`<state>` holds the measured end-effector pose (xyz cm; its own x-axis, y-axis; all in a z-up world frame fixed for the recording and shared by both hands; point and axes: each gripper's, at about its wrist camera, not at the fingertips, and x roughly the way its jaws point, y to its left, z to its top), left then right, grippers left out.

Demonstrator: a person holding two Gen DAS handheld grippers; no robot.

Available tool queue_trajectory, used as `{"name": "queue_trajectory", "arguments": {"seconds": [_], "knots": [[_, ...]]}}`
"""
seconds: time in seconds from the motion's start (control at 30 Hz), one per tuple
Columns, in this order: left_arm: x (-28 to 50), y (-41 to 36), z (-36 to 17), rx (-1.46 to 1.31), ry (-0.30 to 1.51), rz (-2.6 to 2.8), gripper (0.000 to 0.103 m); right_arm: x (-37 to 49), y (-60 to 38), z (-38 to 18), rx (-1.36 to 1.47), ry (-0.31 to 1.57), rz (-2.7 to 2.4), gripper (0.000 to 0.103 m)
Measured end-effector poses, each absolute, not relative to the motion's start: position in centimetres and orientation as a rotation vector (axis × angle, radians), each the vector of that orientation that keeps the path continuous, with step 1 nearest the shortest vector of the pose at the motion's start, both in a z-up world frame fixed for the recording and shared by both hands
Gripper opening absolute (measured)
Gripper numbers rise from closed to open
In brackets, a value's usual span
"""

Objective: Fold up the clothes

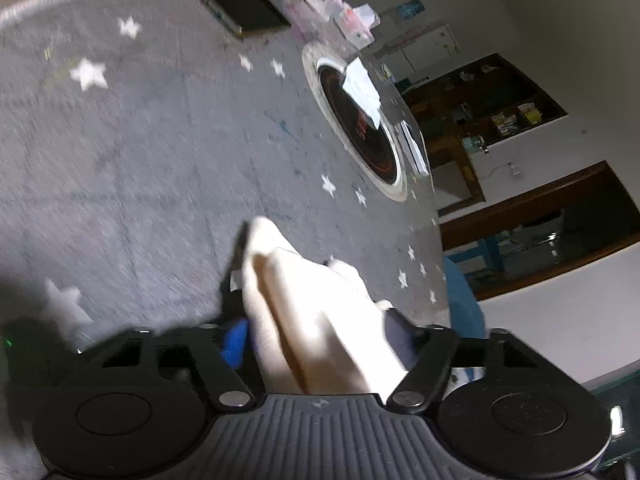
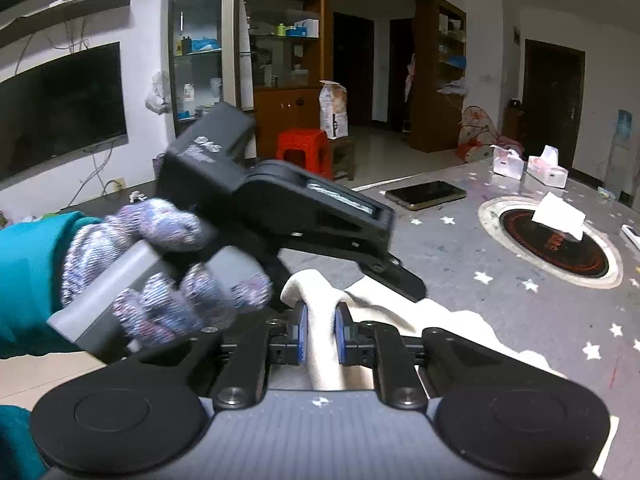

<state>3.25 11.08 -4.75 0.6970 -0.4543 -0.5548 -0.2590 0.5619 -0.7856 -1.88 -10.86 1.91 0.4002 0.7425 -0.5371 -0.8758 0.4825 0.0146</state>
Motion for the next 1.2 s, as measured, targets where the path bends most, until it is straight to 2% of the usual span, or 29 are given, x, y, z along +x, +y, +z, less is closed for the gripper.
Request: {"name": "queue_trajectory", "arguments": {"seconds": [0.07,0.13,0.27,0.53,0.63,0.73,0.93,1.03,1.1,1.2], "knots": [[3.4,10.9,-5.4,-1.011,0.840,-0.140,0.032,-2.1,-11.0,1.6,-0.281,0.527,1.045,0.016],[3.5,10.8,-5.8,-1.005,0.853,-0.149,0.023,-2.3,-11.4,1.4,-0.267,0.532,1.044,0.020],[3.4,10.8,-6.1,-0.993,0.849,-0.157,0.020,-2.2,-14.0,1.5,-0.207,0.535,0.991,0.023],[3.1,10.0,-5.5,-0.890,0.830,-0.160,0.020,2.1,-22.4,0.4,-0.094,0.578,0.648,0.027],[3.0,9.6,-5.1,-0.848,0.827,-0.155,0.020,4.3,-25.1,-1.0,-0.055,0.621,0.531,0.031],[3.0,9.4,-5.0,-0.820,0.827,-0.151,0.020,5.4,-26.4,-2.1,0.009,0.653,0.505,0.040],[3.1,9.0,-4.7,-0.777,0.827,-0.147,0.020,7.2,-28.5,-4.0,0.125,0.706,0.463,0.042],[3.2,8.8,-4.6,-0.757,0.825,-0.146,0.020,7.1,-27.8,-4.0,0.115,0.703,0.486,0.038],[3.2,8.7,-4.5,-0.744,0.824,-0.145,0.019,7.1,-27.3,-4.0,0.115,0.703,0.499,0.018],[3.1,8.4,-4.1,-0.705,0.824,-0.133,0.019,6.9,-27.1,-3.6,0.123,0.686,0.500,0.014]]}}
